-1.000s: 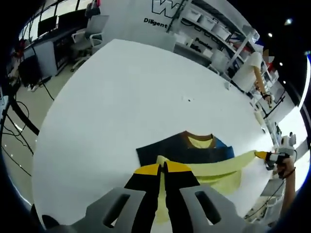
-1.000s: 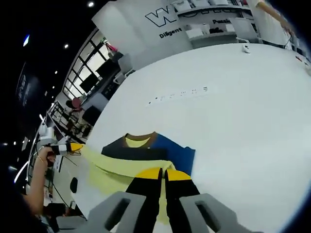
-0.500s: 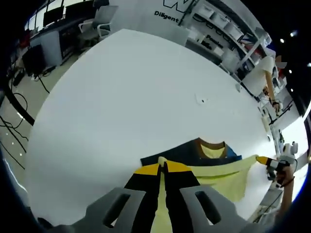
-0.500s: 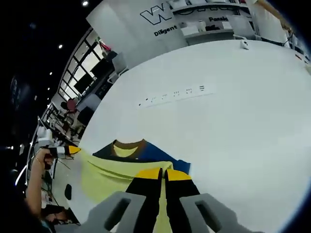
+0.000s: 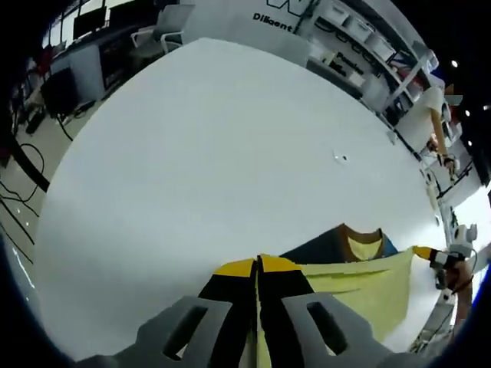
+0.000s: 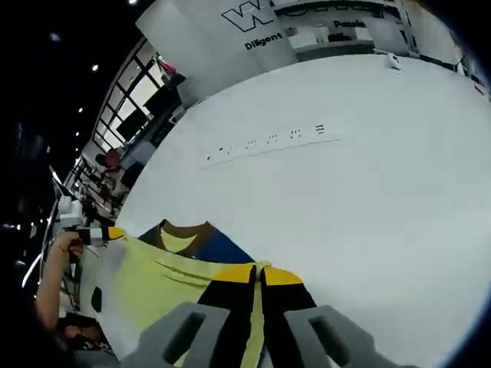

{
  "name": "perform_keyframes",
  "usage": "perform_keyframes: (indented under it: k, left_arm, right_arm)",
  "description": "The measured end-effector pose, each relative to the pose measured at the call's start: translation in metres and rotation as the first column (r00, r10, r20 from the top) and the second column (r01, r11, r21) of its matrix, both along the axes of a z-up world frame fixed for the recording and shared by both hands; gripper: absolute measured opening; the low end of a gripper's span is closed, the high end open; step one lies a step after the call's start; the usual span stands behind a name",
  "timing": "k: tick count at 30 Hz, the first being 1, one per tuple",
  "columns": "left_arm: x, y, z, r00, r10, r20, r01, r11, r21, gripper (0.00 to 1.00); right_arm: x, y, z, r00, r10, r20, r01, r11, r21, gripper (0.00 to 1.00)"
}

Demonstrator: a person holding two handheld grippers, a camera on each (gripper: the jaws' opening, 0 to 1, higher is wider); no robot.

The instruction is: Fold the garment on the visible template until the final outline fits inside the template.

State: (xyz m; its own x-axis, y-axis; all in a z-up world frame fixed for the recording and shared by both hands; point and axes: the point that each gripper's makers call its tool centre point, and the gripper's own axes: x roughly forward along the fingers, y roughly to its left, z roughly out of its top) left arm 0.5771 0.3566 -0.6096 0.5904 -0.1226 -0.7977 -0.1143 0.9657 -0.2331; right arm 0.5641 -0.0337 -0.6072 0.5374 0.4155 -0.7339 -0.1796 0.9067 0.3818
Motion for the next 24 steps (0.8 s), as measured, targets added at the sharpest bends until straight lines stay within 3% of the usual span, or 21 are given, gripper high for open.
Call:
perform_keyframes:
  k: [3, 5, 7, 10, 12, 15, 18, 19, 24]
  left_arm:
    - [0.009, 0.005, 0.012, 0.996, -0.024, 0.084, 0.021, 0.999, 0.037, 0.08]
    - [0.007, 0.000, 0.016, 0.993, -0.058, 0.099, 0.057, 0.998, 0.013, 0.23]
    - [0.002, -0.002, 0.019, 0.988, -0.113, 0.108, 0.109, 0.993, 0.044, 0.35]
    - [-0.005, -0.009, 0.021, 0.962, -0.233, 0.140, 0.219, 0.969, 0.111, 0.36]
    - [-0.011, -0.017, 0.018, 0.950, -0.275, 0.146, 0.263, 0.960, 0.100, 0.37]
    - [-0.020, -0.025, 0.011, 0.946, -0.298, 0.127, 0.290, 0.954, 0.075, 0.41]
    - [-0.026, -0.031, 0.001, 0.941, -0.322, 0.102, 0.317, 0.947, 0.059, 0.39]
    - [-0.028, -0.033, -0.003, 0.948, -0.308, 0.081, 0.305, 0.951, 0.041, 0.38]
    - [-0.023, -0.034, -0.010, 0.942, -0.328, 0.074, 0.326, 0.944, 0.045, 0.37]
  right_arm:
    - [0.016, -0.011, 0.005, 0.993, 0.047, 0.108, -0.036, 0.995, -0.094, 0.04]
    - [0.028, -0.012, 0.020, 0.973, 0.072, 0.217, -0.047, 0.992, -0.120, 0.13]
    - [0.027, -0.009, 0.032, 0.962, 0.072, 0.265, -0.047, 0.994, -0.101, 0.24]
    - [0.027, -0.006, 0.032, 0.959, 0.109, 0.260, -0.085, 0.991, -0.103, 0.28]
    - [0.021, -0.001, 0.029, 0.955, 0.153, 0.254, -0.127, 0.985, -0.114, 0.33]
    - [0.013, 0.003, 0.019, 0.955, 0.187, 0.231, -0.157, 0.977, -0.144, 0.44]
    - [0.005, 0.002, 0.003, 0.965, 0.192, 0.178, -0.164, 0.973, -0.161, 0.37]
    - [0.004, 0.004, -0.001, 0.968, 0.184, 0.169, -0.161, 0.976, -0.144, 0.34]
    - [0.008, 0.007, -0.011, 0.971, 0.178, 0.161, -0.160, 0.980, -0.122, 0.34]
